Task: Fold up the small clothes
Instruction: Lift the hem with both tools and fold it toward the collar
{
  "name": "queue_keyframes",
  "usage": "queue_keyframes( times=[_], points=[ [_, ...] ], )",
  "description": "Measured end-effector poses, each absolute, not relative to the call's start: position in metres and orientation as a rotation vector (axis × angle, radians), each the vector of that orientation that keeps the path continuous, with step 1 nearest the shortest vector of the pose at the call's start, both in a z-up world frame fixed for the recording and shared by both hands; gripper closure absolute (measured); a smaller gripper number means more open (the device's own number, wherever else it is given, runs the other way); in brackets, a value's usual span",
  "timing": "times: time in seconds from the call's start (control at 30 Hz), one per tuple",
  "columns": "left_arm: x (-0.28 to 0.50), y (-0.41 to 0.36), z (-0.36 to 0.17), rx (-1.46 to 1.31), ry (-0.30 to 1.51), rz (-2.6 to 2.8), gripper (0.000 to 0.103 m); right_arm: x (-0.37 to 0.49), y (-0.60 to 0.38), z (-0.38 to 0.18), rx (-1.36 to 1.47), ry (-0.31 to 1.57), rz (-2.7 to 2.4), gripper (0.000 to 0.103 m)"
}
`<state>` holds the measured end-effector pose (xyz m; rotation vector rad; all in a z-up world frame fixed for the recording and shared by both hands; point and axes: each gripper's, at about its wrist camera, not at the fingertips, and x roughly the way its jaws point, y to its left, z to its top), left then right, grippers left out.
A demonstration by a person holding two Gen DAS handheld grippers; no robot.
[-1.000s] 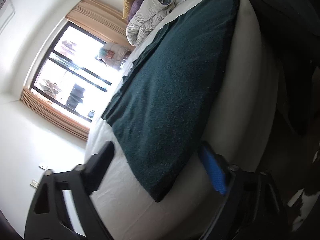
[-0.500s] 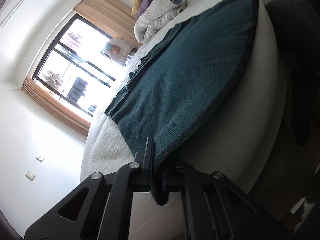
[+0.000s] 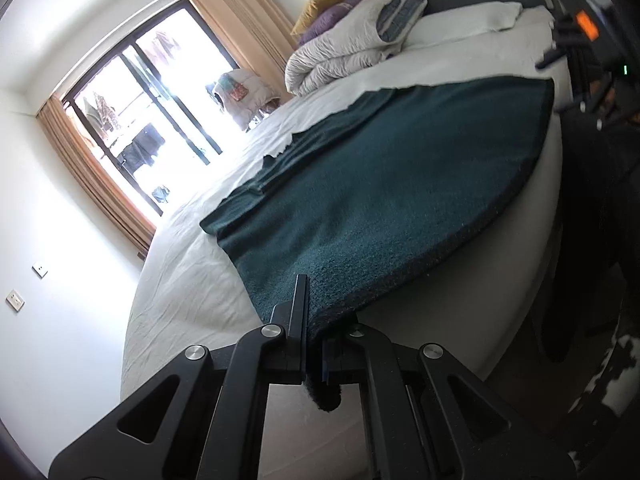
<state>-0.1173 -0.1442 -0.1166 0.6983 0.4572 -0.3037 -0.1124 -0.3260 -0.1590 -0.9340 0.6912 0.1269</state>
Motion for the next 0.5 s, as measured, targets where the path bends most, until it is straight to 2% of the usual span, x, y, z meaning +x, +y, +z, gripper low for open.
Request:
queue_keyframes(
  times=[0.27,0.5],
  points=[
    [-0.11,-0.141,-0.098,0.627,0.465,-0.299,0.1,-0.111,-0.323,-0.177,-1.089,0.665,0.153,0.051],
    [-0.103,-0.136,-0.091,0.561,0.487,-0.306,0.1,-0.111,-0.322,-0.183,-1.109,0.668,0.131,0.052]
  ],
)
